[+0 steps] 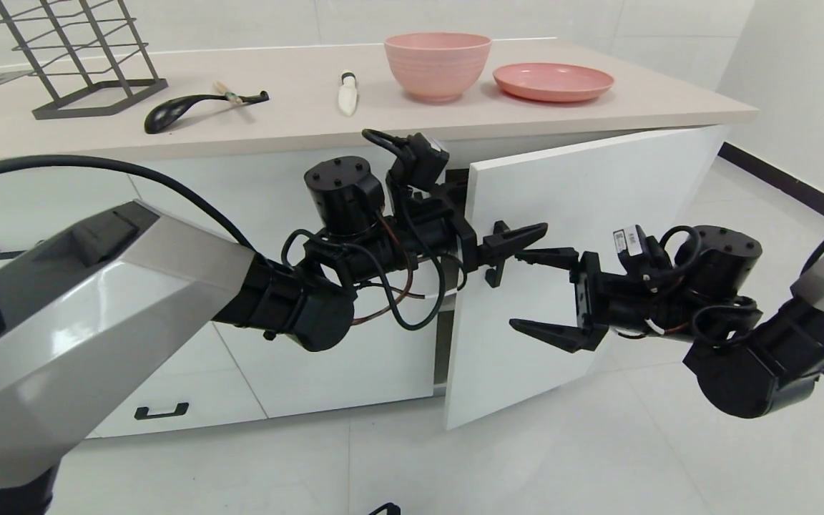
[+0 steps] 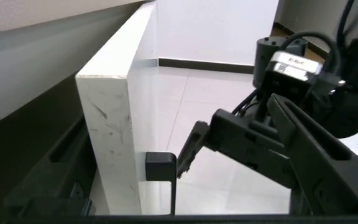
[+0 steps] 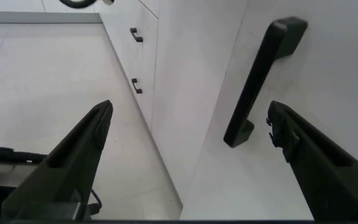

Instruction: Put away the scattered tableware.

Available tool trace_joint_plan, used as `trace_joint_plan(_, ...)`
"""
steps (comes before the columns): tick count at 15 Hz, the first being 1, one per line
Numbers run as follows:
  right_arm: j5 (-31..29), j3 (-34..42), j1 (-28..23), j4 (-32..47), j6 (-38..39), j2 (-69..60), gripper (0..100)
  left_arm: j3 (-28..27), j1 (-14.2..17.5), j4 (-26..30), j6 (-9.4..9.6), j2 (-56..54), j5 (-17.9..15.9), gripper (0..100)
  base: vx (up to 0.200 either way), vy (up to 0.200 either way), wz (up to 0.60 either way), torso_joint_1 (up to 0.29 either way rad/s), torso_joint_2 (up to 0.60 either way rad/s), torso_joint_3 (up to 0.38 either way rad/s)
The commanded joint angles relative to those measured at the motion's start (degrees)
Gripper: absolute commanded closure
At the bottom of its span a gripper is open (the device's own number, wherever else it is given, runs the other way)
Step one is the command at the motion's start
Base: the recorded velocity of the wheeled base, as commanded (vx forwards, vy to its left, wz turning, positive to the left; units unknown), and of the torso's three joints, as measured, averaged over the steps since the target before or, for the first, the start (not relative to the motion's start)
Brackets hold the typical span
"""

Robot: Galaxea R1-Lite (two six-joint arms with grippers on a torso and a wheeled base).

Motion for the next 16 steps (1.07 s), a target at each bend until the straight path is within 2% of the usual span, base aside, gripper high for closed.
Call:
trace_joint_plan(1, -0.6, 1.74, -1.01, 0.29, 0.1, 0.31, 0, 0.04, -0.07, 0.04, -0.01, 0.14, -0.16, 0, 0.0, 0.0, 0.0, 0.0, 0.0, 0.0)
trace_joint_plan(3, -1.74, 4.9, -1.27, 0.21, -0.61, -1.36, 0, 0.04, -0.07, 0.13, -0.1, 0.14, 1.16, 0, 0.0, 0.0, 0.0, 0.0, 0.0, 0.0)
trace_joint_plan(5, -6.05, 10.26, -1.27, 0.29, -1.13, -7.95, 0, 0.04, -0.16, 0.13, -0.1, 0.05, 3.18, 0, 0.0, 0.0, 0.0, 0.0, 0.0, 0.0)
trace_joint_plan(9, -9.74, 22.57, -1.71, 0.73, -2.01, -25.36, 0, 1.36, -0.33, 0.13, -0.19, 0.05, 6.35, 0, 0.0, 0.0, 0.0, 0.0, 0.0, 0.0)
trace_joint_plan(10, -10.18, 25.38, -2.5, 1.0, -2.01, -29.75, 0, 1.36, -0.77, 0.13, -0.72, 0.05, 6.7, 0, 0.0, 0.0, 0.0, 0.0, 0.0, 0.0)
trace_joint_plan(12, -10.35, 32.41, -5.67, 1.26, -2.1, -40.03, 0, 1.62, -2.09, 0.13, -1.42, 0.14, 6.88, 0, 0.0, 0.0, 0.0, 0.0, 0.0, 0.0)
trace_joint_plan(13, -10.35, 36.1, -10.85, 1.35, -2.89, -46.36, 0, 1.97, -3.06, 0.04, -1.51, 0.14, 6.96, 0, 0.0, 0.0, 0.0, 0.0, 0.0, 0.0)
trace_joint_plan(14, -10.27, 36.98, -12.61, 1.44, -3.07, -48.82, 0, 2.06, -3.58, 0.04, -1.51, 0.14, 7.23, 0, 0.0, 0.0, 0.0, 0.0, 0.0, 0.0)
trace_joint_plan(15, -10.27, 35.31, -15.69, 2.05, -3.07, -53.48, 0, 2.15, -4.55, -0.13, -1.51, 0.05, 8.11, 0, 0.0, 0.0, 0.0, 0.0, 0.0, 0.0)
trace_joint_plan(16, -10.27, 33.03, -16.48, 2.23, -3.07, -54.27, 0, 2.32, -5.25, -0.13, -1.51, -0.04, 8.19, 0, 0.0, 0.0, 0.0, 0.0, 0.0, 0.0)
